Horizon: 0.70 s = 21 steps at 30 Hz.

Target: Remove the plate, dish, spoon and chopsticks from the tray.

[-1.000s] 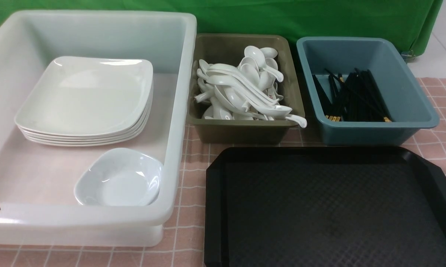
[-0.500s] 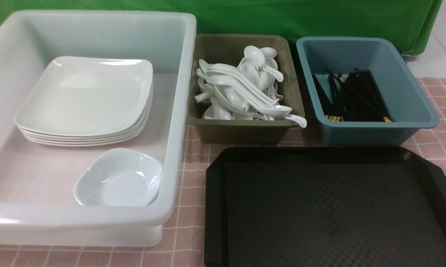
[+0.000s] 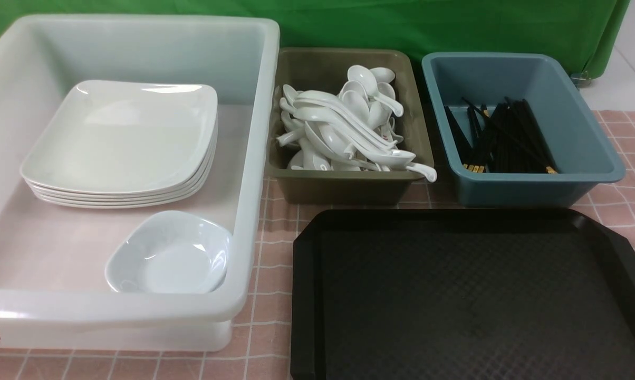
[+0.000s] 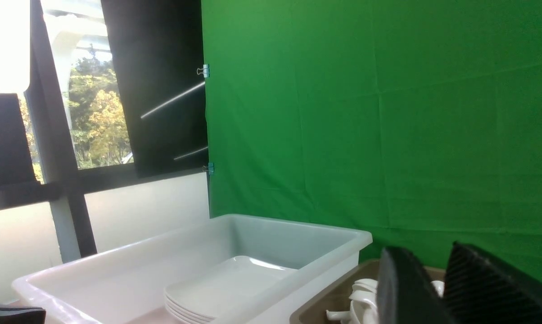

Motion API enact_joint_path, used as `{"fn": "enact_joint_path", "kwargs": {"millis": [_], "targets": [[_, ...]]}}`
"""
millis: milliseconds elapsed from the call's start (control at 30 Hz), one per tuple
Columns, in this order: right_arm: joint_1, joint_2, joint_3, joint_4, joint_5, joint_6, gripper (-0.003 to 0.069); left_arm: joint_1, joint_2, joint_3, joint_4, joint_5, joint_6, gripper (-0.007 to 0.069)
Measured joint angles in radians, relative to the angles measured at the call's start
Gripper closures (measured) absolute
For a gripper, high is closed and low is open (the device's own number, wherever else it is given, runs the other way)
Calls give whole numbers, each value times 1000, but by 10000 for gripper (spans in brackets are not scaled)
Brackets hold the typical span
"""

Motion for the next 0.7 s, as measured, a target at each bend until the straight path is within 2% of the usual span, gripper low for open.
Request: {"fn": "enact_joint_path", "kwargs": {"millis": [633, 700], "targets": [[0, 0, 0, 11, 0, -1, 419, 0, 0, 0, 0, 0, 0, 624], [0, 0, 0, 115, 2, -91, 419, 0, 0, 0, 0, 0, 0, 624]]}}
